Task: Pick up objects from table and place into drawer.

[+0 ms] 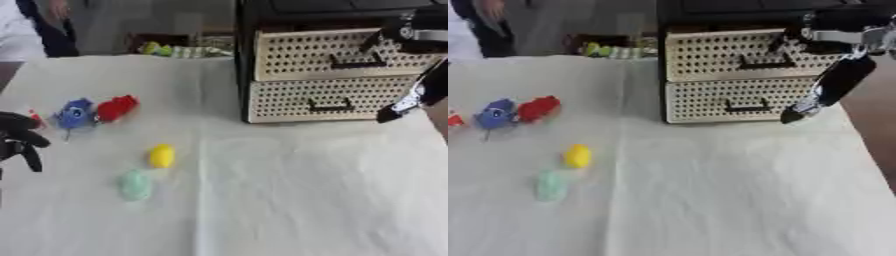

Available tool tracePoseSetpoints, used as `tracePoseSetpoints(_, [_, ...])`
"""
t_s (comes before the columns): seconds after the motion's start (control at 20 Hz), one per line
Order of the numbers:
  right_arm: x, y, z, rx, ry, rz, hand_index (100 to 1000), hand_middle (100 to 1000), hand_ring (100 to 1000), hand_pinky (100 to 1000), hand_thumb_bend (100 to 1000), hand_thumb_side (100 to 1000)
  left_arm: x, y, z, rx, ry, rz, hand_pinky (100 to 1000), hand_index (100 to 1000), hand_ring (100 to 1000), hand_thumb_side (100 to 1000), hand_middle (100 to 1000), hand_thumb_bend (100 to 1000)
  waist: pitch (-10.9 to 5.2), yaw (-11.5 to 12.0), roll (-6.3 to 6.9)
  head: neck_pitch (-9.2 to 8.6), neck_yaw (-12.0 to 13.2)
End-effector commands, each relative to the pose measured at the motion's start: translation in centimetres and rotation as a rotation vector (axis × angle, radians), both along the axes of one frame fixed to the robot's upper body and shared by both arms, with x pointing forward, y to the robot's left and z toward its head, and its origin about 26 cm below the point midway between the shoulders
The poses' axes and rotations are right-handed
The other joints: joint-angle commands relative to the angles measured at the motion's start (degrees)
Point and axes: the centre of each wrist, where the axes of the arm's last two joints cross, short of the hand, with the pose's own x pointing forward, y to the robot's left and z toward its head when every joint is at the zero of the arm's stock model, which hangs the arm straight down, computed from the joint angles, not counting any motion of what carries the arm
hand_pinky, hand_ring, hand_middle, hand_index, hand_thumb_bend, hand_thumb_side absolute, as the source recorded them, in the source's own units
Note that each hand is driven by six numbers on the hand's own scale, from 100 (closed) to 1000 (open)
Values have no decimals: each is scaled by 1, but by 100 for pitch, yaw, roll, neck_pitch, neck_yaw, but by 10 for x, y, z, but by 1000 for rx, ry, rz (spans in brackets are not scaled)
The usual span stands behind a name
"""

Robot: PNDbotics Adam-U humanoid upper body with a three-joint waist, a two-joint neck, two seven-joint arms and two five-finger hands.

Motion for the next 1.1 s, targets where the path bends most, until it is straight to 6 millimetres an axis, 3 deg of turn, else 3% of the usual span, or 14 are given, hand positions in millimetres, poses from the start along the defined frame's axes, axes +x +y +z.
tracePoseSetpoints(0.05, [-2,-4,6,-19,-29,-21,890,100,100,100,769,538,-1,-1,7,6,-25,-10,275,656,504,724,574,100,-96,-3,-12,-54,-20])
tracePoseSetpoints(0.6, [3,-4,-4,-32,29,-18,866,100,100,100,774,524,-1,-1,8,5,-26,-10,275,655,505,725,574,100,-90,6,-18,-75,-17])
tracePoseSetpoints(1.1, [5,-4,0,-19,51,-18,809,100,100,100,780,518,0,-1,8,8,-26,-13,275,654,506,726,575,100,-84,12,-44,-102,-15])
